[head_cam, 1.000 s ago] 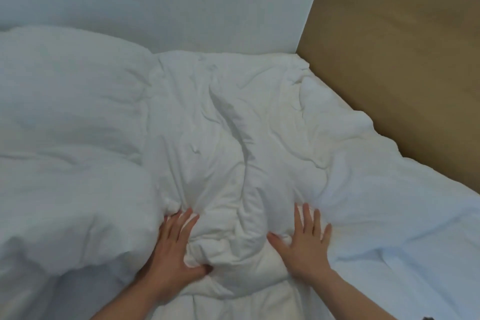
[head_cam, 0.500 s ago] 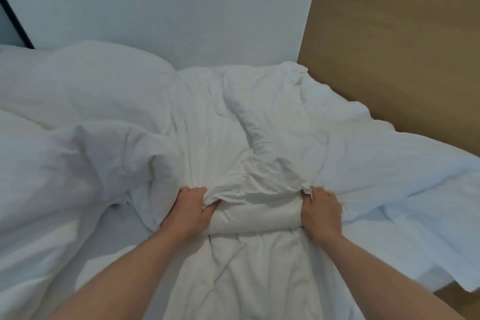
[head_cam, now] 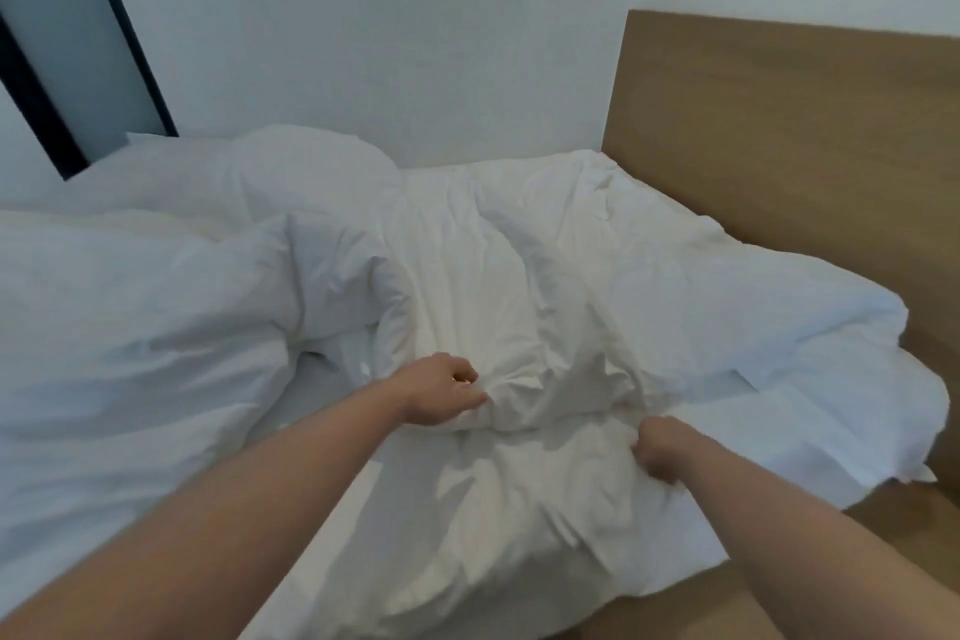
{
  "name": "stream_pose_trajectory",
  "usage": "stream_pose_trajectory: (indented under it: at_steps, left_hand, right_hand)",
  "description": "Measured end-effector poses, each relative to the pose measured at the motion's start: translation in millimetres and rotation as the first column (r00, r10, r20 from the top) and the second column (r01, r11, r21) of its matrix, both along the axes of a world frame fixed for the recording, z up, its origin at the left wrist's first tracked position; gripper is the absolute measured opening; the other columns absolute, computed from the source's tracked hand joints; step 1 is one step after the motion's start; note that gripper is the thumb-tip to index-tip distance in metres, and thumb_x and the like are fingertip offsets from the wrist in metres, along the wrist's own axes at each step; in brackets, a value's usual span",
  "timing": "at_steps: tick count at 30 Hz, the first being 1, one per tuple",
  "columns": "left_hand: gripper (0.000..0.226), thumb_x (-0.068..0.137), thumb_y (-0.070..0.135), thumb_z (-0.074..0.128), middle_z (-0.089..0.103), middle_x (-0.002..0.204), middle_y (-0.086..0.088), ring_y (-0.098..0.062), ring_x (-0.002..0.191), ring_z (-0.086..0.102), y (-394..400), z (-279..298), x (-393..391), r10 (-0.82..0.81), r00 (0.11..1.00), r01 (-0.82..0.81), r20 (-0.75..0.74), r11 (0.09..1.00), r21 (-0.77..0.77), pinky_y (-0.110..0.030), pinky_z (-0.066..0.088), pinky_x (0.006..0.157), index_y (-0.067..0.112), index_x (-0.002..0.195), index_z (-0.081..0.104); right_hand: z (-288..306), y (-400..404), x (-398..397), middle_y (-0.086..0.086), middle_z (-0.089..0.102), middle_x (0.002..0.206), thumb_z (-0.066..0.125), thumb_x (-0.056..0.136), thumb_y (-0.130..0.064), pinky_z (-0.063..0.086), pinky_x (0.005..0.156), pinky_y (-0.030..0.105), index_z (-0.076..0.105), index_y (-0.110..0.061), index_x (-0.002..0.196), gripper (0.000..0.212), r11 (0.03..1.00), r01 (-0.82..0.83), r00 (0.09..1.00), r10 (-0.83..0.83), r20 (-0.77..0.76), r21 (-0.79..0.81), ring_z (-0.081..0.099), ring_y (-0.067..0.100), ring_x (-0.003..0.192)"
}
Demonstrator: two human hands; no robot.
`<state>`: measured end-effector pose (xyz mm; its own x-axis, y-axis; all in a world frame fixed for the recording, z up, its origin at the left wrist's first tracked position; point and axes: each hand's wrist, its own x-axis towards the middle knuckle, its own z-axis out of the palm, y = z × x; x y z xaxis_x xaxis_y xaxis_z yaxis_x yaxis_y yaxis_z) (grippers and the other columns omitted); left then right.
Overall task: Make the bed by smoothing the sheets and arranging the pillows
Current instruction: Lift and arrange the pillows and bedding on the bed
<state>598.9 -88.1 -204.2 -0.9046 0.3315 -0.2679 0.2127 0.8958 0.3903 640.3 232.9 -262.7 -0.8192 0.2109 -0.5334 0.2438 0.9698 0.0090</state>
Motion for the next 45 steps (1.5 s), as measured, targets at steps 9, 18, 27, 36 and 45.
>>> stream_pose_trajectory:
  at_steps: [9, 18, 27, 36, 45]
  left_hand:
    - [0.034, 0.085, 0.046, 0.059, 0.07, 0.105, -0.003, -0.025, 0.105, 0.067, -79.7, -2.0, 35.8, -0.022, 0.997, -0.02, -0.079, 0.867, -0.498, -0.031, 0.05, 0.085, 0.018, 0.101, 0.069]
    - [0.137, 0.063, 0.084, 0.067, 0.013, 0.167, -0.008, -0.029, 0.148, 0.033, -57.9, -43.5, 12.6, 0.158, 0.983, -0.178, -0.099, 0.952, -0.249, -0.042, 0.035, 0.118, 0.012, 0.161, 0.003]
    - [0.031, 0.102, 0.033, 0.055, 0.062, 0.073, -0.004, -0.032, 0.082, 0.063, -24.8, 9.7, -27.3, 0.607, 0.711, -0.362, -0.354, 0.748, 0.556, -0.036, 0.037, 0.066, 0.017, 0.077, 0.057]
    - [0.041, 0.106, 0.026, 0.047, 0.046, 0.061, 0.005, -0.01, 0.063, 0.04, -41.2, 125.0, 7.2, 0.723, 0.503, -0.002, -0.473, 0.548, 0.836, -0.034, 0.032, 0.061, 0.015, 0.067, 0.042]
    - [0.1, 0.083, 0.049, 0.066, 0.009, 0.17, -0.001, -0.022, 0.154, 0.023, -89.0, -32.4, 17.7, -0.171, 0.974, 0.122, -0.148, 0.949, -0.29, -0.034, 0.024, 0.124, 0.023, 0.163, 0.012]
  right_hand:
    - [47.1, -50.2, -39.8, 0.005, 0.046, 0.149, 0.077, 0.076, -0.064, 0.06, 0.079, 0.046, 0.033, -0.012, 0.151, 0.102, 0.815, 0.126, 0.955, -0.255, -0.155, -0.565, 0.058, 0.029, 0.116]
    - [18.2, -57.6, -61.2, -0.001, 0.043, 0.156, 0.083, 0.064, -0.07, 0.037, 0.116, 0.034, 0.026, -0.018, 0.157, 0.121, 0.821, -0.056, 0.907, -0.196, -0.372, -0.568, 0.045, 0.024, 0.142]
    - [110.4, -78.3, -68.1, 0.007, 0.066, 0.076, 0.051, 0.101, -0.043, 0.044, 0.072, 0.04, 0.058, -0.015, 0.068, 0.044, 0.702, -0.172, 0.581, -0.494, -0.646, -0.691, 0.061, 0.029, 0.077]
    - [228.0, -84.6, -60.2, -0.005, 0.025, 0.06, 0.064, 0.087, -0.034, 0.022, 0.053, 0.033, 0.031, -0.012, 0.064, 0.046, 0.491, -0.422, 0.258, -0.741, -0.62, -0.762, 0.024, 0.015, 0.058]
    - [63.3, -36.1, -48.5, 0.001, 0.03, 0.158, 0.081, 0.081, -0.047, 0.029, 0.119, 0.033, 0.019, -0.01, 0.158, 0.106, 0.894, -0.144, 0.946, -0.002, -0.325, -0.424, 0.03, 0.023, 0.149]
